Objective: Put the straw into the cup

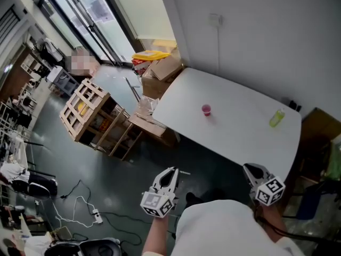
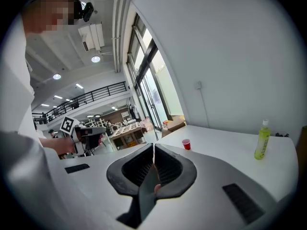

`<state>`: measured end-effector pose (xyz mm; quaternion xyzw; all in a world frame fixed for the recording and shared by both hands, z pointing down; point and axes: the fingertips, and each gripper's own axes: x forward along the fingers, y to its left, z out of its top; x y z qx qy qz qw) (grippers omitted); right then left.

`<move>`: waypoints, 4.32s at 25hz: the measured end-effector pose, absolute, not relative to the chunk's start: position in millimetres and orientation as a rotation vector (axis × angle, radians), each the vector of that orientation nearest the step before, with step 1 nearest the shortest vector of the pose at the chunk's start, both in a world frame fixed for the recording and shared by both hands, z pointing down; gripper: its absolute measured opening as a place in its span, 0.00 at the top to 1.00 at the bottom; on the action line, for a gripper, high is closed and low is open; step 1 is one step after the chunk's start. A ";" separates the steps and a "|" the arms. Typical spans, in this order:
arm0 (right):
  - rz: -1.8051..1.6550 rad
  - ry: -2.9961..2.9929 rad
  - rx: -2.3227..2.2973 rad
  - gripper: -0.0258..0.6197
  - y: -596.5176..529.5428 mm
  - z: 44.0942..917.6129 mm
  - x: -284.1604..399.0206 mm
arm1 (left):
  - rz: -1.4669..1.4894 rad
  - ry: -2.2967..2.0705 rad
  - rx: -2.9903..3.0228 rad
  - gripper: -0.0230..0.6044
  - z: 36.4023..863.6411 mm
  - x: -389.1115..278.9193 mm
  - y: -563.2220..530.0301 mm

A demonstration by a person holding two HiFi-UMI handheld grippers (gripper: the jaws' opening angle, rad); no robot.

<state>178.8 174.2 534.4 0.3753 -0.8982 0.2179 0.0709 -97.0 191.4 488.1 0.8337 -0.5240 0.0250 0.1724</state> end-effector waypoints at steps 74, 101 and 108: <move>0.823 -2.483 1.393 0.91 -47.5 578.8 109.9 | 0.156 -1.046 2.542 0.93 529.3 -97.3 -110.2; 1.041 -2.436 1.147 0.91 -109.2 657.6 142.2 | 0.320 -1.190 2.416 0.93 657.7 -16.5 -233.2; 1.069 -2.420 1.157 0.91 -109.9 665.1 150.5 | 0.383 -1.222 2.328 0.93 703.4 -11.5 -244.5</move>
